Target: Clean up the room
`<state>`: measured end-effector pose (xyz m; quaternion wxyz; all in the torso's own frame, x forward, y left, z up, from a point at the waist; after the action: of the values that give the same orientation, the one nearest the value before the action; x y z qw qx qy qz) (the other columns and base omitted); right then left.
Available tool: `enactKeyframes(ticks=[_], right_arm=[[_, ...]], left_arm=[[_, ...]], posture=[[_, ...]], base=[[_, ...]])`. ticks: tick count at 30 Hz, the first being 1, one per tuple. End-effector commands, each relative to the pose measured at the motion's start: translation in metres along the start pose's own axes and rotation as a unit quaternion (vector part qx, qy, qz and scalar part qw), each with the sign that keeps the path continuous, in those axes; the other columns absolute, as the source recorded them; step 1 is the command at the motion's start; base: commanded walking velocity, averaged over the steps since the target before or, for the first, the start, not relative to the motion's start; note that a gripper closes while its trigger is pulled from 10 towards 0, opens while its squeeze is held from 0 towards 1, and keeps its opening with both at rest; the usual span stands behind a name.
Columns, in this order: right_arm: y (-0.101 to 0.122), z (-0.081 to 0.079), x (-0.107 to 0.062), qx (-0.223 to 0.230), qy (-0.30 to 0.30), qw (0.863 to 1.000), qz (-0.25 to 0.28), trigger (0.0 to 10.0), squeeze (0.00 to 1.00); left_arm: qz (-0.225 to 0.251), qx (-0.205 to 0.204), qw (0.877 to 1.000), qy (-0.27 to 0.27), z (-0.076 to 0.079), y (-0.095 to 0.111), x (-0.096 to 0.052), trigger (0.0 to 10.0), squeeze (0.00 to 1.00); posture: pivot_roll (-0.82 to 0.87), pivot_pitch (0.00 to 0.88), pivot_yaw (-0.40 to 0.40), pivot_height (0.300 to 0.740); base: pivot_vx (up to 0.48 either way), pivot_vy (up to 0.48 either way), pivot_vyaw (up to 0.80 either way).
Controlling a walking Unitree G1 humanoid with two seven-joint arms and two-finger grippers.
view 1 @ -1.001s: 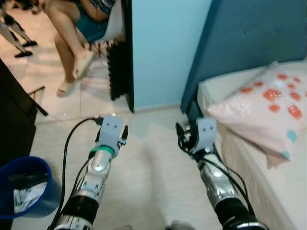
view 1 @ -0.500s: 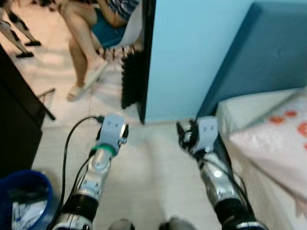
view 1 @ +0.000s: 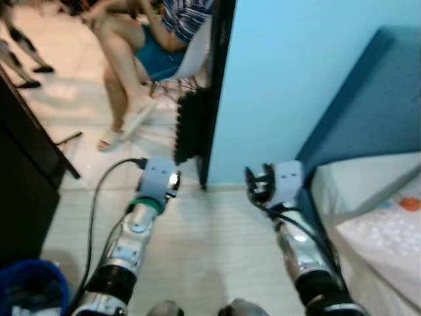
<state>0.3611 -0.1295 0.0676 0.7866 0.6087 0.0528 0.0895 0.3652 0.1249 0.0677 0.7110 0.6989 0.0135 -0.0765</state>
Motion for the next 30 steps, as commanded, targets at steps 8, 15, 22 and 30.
enactKeyframes(ticks=[8,15,22,30], right_arm=[[-0.015,0.005,-0.006,0.003,-0.011,1.0,-0.027,10.0,0.0],[-0.019,0.007,-0.009,0.007,-0.014,0.999,-0.034,10.0,0.0],[-0.018,0.007,-0.008,0.009,-0.016,0.999,-0.032,10.0,0.0],[-0.014,0.007,-0.006,0.01,-0.016,0.999,-0.026,10.0,0.0]], left_arm=[[-0.021,0.009,1.0,-0.016,0.006,-0.011,-0.002,10.0,0.0],[-0.019,0.009,0.996,-0.085,0.022,-0.009,-0.008,10.0,0.0],[0.008,-0.003,0.994,-0.105,0.031,0.005,-0.008,10.0,0.0],[0.022,-0.014,0.993,-0.117,0.041,0.016,-0.005,10.0,0.0]], posture=[[0.01,0.0,0.03,0.734],[0.01,0.0,0.031,0.734],[0.01,0.0,0.032,0.734],[0.0,0.0,0.033,0.734]], base=[[0.375,0.0,-0.07],[0.0,0.0,-0.73],[0.0,0.0,-0.73],[0.0,0.0,-0.73]])
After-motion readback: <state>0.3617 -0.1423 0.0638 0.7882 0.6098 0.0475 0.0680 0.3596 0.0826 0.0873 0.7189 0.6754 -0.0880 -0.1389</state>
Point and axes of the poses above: a point about 5 cm out from each wrist's last joint towards the gripper, its own x axis pointing out of the wrist towards the gripper, its own y axis along the axis of the wrist's last joint, z = x × y, the point moved 5 cm from there along x, pointing out of the wrist towards the gripper, and after that the axes turned 15 degrees about -x, right-handed, at the moved point
